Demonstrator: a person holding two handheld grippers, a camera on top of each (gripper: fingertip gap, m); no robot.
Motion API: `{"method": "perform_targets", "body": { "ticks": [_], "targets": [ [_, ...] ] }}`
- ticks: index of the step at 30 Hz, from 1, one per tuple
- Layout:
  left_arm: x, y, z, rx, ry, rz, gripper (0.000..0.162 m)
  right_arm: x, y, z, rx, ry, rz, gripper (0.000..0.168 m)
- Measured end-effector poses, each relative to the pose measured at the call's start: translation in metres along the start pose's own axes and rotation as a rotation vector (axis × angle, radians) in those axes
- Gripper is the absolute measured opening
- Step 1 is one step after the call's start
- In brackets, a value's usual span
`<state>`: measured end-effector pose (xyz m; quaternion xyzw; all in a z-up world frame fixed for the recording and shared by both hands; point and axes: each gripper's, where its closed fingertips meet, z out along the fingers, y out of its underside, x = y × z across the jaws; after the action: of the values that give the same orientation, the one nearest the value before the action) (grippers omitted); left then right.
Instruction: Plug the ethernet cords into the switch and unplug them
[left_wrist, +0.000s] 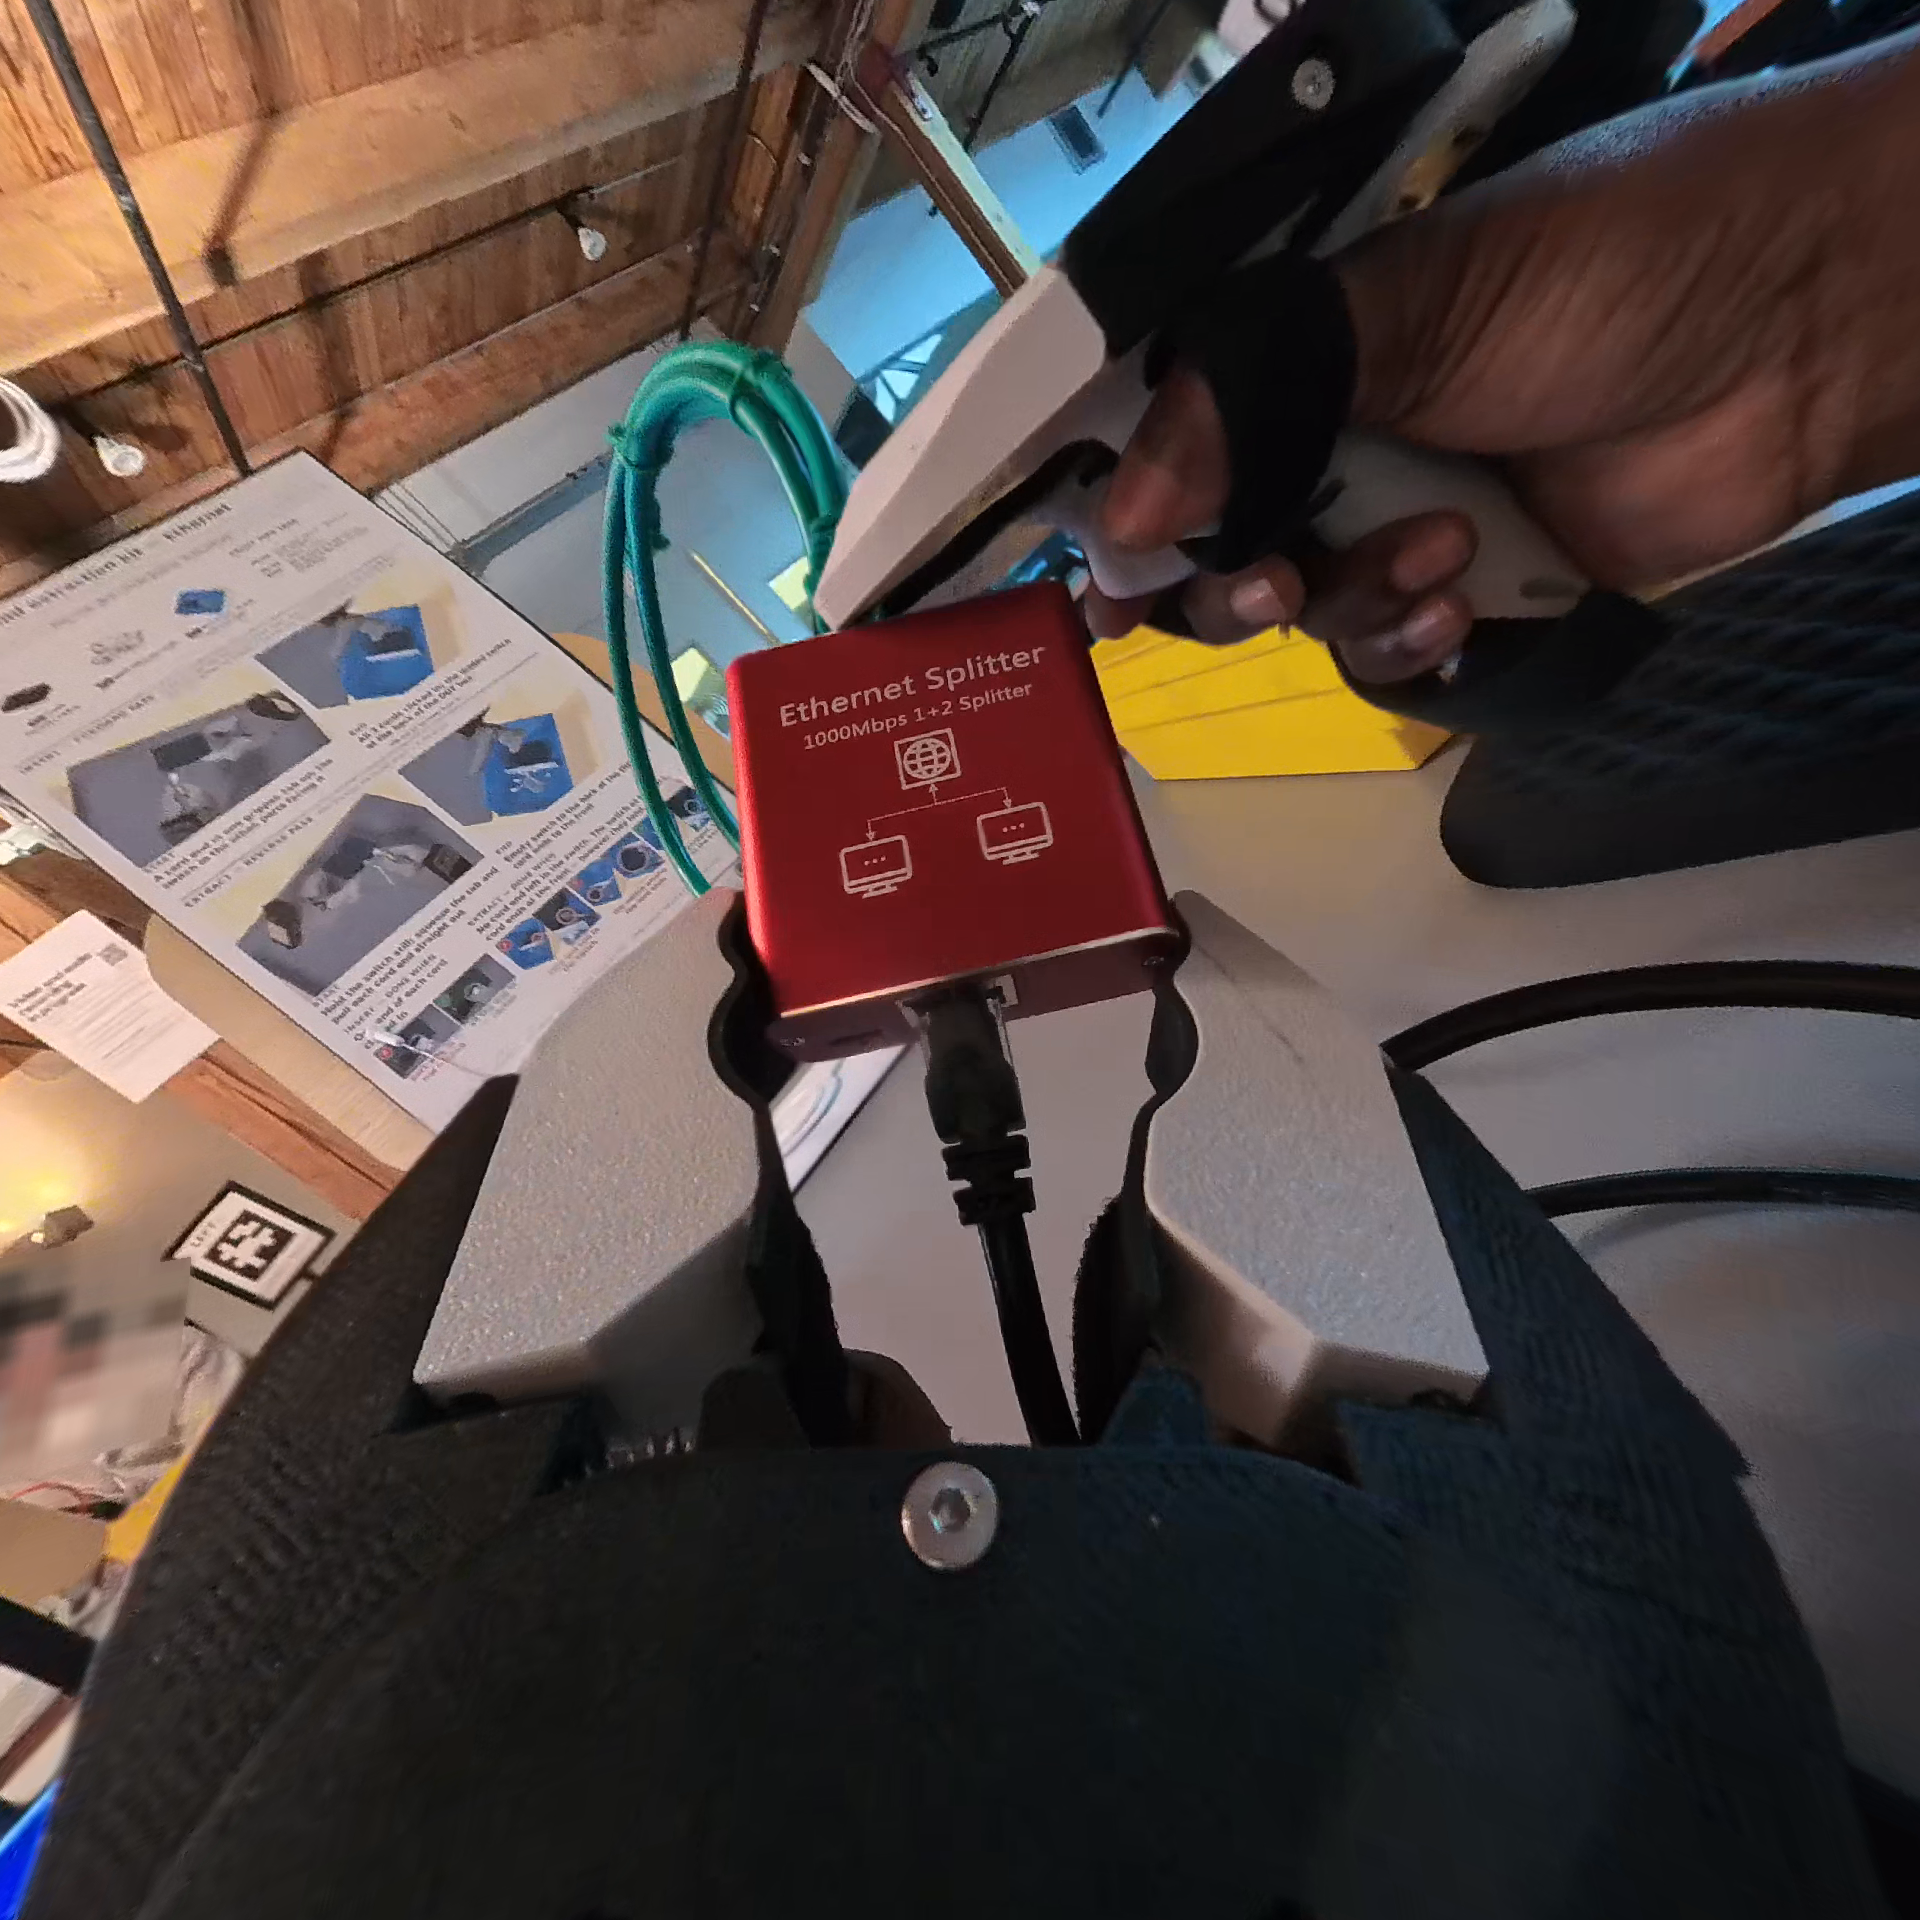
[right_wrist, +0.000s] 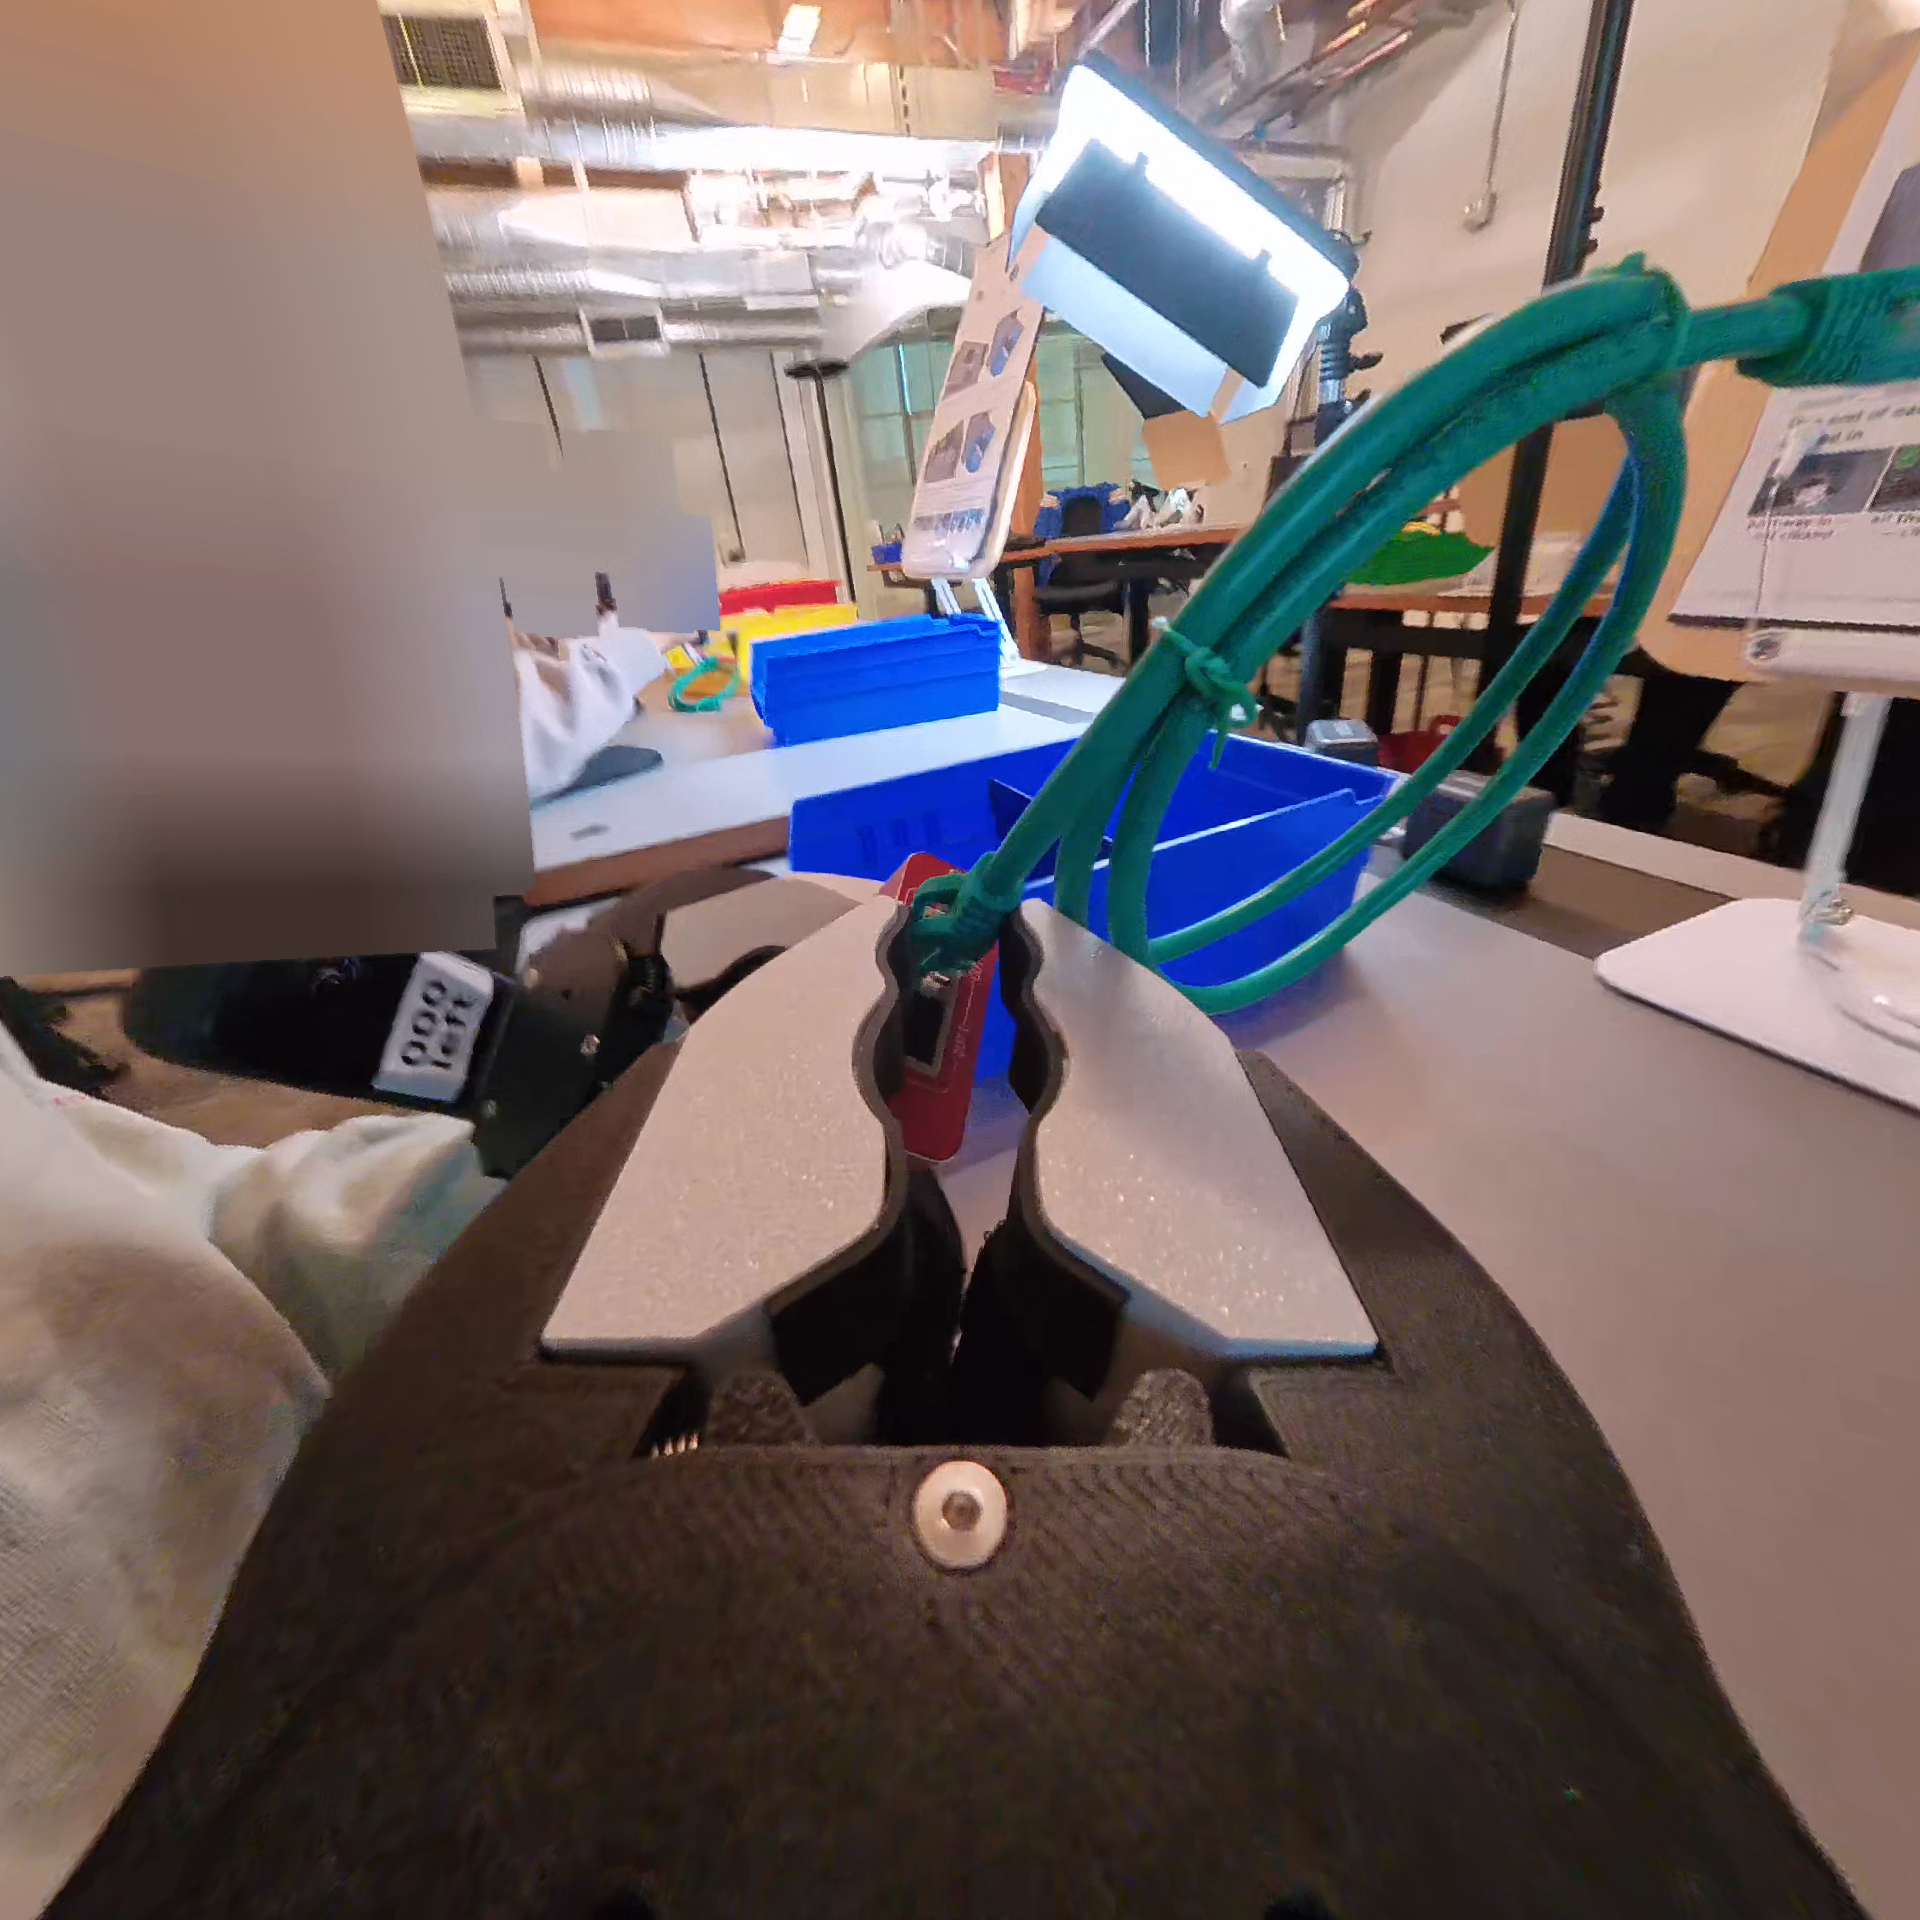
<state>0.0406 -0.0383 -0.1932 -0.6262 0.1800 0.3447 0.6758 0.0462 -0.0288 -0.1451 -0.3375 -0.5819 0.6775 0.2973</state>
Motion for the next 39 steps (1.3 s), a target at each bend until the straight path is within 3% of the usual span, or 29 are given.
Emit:
{"method": "perform_targets", "body": {
  "ticks": [4, 8, 15, 18, 20, 22, 28, 35, 39],
  "targets": [
    [0.003, 0.002, 0.000, -0.041, -0.015, 0.096, 0.072, 0.006, 0.005, -0.002, 0.076, -0.046, 0.186, 0.015],
    [0.006, 0.004, 0.001, -0.036, 0.008, 0.086, 0.072, 0.006, 0.010, -0.007, 0.030, 0.022, -0.069, 0.017],
    [0.007, -0.006, 0.002, 0.010, 0.021, 0.009, 0.072, 0.003, -0.004, -0.011, 0.182, -0.045, 0.114, 0.015],
    [0.003, -0.006, -0.007, 0.044, 0.018, -0.027, 0.071, 0.042, -0.048, -0.054, 0.463, 0.018, 0.254, 0.013],
    [-0.004, -0.014, -0.004, 0.098, 0.012, -0.119, 0.072, 0.050, -0.046, -0.061, 0.312, 0.068, 0.139, 0.013],
    [-0.005, -0.010, -0.001, 0.072, 0.009, -0.098, 0.072, 0.054, -0.050, -0.070, 0.219, 0.102, 0.066, 0.013],
    [-0.011, 0.003, -0.004, 0.025, -0.010, -0.148, 0.072, 0.083, -0.068, -0.132, -0.079, 0.312, -0.184, 0.014],
    [-0.015, 0.007, -0.004, 0.010, -0.034, -0.151, 0.072, 0.104, -0.043, -0.224, -0.680, 0.445, -0.224, 0.014],
    [-0.017, 0.007, -0.004, 0.014, -0.036, -0.175, 0.072, 0.126, -0.018, -0.285, -1.110, 0.554, -0.333, 0.014]
  ]
}}
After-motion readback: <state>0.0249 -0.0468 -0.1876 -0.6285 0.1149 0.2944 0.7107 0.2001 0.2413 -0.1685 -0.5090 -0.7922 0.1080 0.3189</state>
